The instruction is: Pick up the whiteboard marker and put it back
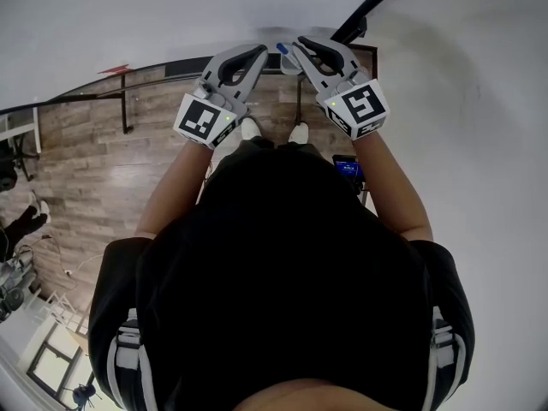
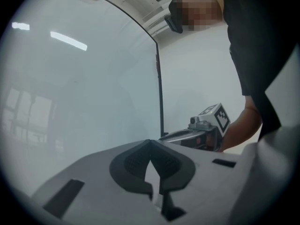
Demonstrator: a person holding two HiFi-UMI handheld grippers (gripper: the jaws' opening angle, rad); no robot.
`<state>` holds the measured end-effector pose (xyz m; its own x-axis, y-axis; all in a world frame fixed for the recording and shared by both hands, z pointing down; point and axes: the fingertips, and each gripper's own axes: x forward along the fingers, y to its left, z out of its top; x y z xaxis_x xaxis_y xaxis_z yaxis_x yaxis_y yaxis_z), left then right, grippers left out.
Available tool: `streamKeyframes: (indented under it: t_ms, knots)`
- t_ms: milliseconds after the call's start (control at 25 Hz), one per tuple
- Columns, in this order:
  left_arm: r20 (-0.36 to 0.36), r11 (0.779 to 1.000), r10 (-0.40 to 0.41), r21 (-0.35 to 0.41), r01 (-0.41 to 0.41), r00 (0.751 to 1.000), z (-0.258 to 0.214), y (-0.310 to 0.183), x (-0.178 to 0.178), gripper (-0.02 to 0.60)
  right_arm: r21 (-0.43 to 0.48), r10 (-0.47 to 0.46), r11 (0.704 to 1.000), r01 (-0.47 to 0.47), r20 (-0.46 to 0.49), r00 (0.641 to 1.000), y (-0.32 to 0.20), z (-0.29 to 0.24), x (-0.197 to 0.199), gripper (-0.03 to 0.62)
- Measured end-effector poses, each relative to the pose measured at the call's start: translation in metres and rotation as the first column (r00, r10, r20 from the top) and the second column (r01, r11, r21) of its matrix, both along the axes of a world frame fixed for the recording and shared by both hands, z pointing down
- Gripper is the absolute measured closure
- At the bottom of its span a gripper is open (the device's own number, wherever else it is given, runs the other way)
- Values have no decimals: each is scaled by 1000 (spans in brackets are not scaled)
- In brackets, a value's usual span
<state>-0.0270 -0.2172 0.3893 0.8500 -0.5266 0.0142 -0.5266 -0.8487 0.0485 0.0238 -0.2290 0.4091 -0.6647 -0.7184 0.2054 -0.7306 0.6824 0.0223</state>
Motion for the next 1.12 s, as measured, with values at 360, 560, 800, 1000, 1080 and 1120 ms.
streamKeyframes:
  t_ms: [360, 560, 800, 1000, 1080, 1120]
  knots:
    - [-23, 999, 48, 18, -47, 999, -27, 21, 8, 577, 76, -46, 996, 40, 71, 996, 35, -54, 4, 592]
    - [-7, 997, 72, 27, -72, 997, -28, 36, 13, 577, 84, -44, 996, 36, 95, 995, 52, -56, 6, 594]
    - [-3, 996, 89, 22, -89, 996, -31, 52, 15, 577, 79, -44, 996, 33, 141, 989, 69, -58, 3, 594]
    - [-9, 995, 103, 13, -103, 995, -34, 60, 14, 577, 67, -53, 997, 44, 150, 987, 77, -57, -2, 594]
    - [-6, 995, 104, 8, -103, 995, -33, 61, 12, 577, 62, -57, 997, 48, 155, 986, 78, -55, -4, 594]
    - [-2, 995, 103, 6, -103, 995, -31, 62, 12, 577, 61, -59, 997, 50, 156, 986, 79, -54, -5, 594]
